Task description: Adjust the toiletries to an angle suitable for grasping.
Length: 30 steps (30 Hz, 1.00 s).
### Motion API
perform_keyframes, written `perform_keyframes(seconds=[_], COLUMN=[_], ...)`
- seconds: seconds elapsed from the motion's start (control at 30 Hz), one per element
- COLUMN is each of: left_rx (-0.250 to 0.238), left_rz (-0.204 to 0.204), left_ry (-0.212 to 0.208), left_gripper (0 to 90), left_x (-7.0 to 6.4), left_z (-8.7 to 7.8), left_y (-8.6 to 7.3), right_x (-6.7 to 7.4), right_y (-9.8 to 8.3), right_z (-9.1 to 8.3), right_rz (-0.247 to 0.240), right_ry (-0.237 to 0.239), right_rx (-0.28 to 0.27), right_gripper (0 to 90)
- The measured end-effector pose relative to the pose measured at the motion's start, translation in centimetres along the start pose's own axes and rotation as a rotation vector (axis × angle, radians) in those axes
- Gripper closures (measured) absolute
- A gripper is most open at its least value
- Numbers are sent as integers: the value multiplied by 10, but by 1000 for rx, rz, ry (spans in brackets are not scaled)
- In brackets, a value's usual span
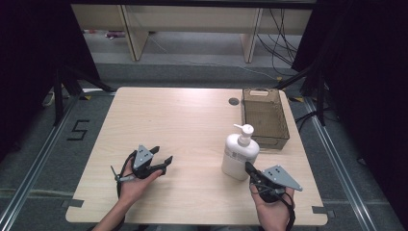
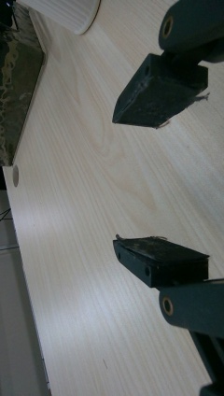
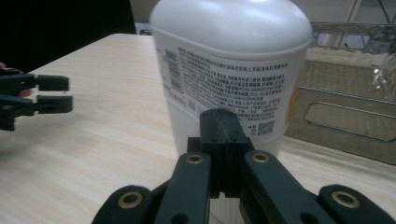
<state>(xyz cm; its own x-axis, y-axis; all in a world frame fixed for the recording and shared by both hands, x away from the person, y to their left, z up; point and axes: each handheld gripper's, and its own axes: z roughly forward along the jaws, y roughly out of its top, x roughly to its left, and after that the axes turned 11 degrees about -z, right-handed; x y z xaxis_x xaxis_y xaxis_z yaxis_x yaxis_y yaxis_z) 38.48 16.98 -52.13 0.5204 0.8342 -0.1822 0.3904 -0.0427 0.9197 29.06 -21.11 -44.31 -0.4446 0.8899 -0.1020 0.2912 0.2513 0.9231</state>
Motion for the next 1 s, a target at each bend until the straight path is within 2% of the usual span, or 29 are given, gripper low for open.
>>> perform_keyframes(seconds=[0.03, 0.07, 0.1, 0.2, 0.23, 0.27, 0.37, 0.53, 0.67, 0.7, 0.73, 0.77, 0.8, 0.83, 0.87, 0.9, 0.97, 1.0], left_rx=[5, 6, -1, 3, 4, -1, 0, 7, -1, -1, 2, 2, 8, 10, 10, 10, 14, 14], left_rz=[1, 2, 3, 6, 7, 6, 5, 7, 2, 1, 4, 4, 6, 7, 7, 7, 4, 0], left_ry=[2, 3, 1, 8, 7, 2, 0, 3, -3, -2, -2, -2, 2, 2, 2, 3, 6, 3], left_gripper=[326, 326, 326, 326, 326, 326, 326, 326, 326, 326, 326, 326, 326, 326, 326, 326, 326, 326], left_x=[0, 0, 0, -1, -1, 0, -1, -1, 0, 0, 0, 0, -1, -1, -1, -1, -1, -1], left_z=[0, 0, 0, 0, 0, 0, 0, 0, 0, 0, 0, 0, 0, 0, 0, 0, 0, 1], left_y=[0, 0, 0, 0, 0, 0, 0, 0, 0, 0, 0, 0, 0, 0, 0, 0, 0, 1], right_x=[-3, -4, -8, -10, -12, -12, -18, -23, -24, -24, -21, -21, -21, -18, -18, -18, -16, -16], right_y=[0, 0, 1, 2, 2, 3, 4, 7, 7, 7, 9, 10, 10, 14, 14, 16, 23, 23], right_z=[1, 2, 3, 6, 6, 7, 9, 13, 15, 14, 9, 8, 8, 2, 2, 0, -3, -3], right_rz=[-1, 21, 6, 23, 15, 28, 14, 39, 32, 22, 44, 23, 23, 37, 37, 17, 36, 36], right_ry=[-12, -11, -32, -31, -51, -46, -70, -70, -76, -91, -106, -99, -99, -108, -108, -123, -133, -133], right_rx=[-1, -6, 0, -7, 4, -5, -12, -7, -14, -16, -18, -39, -39, -67, -67, -83, -117, -117], right_gripper=[900, 900, 900, 900, 900, 900, 900, 900, 900, 900, 877, 852, 852, 784, 784, 750, 647, 647])
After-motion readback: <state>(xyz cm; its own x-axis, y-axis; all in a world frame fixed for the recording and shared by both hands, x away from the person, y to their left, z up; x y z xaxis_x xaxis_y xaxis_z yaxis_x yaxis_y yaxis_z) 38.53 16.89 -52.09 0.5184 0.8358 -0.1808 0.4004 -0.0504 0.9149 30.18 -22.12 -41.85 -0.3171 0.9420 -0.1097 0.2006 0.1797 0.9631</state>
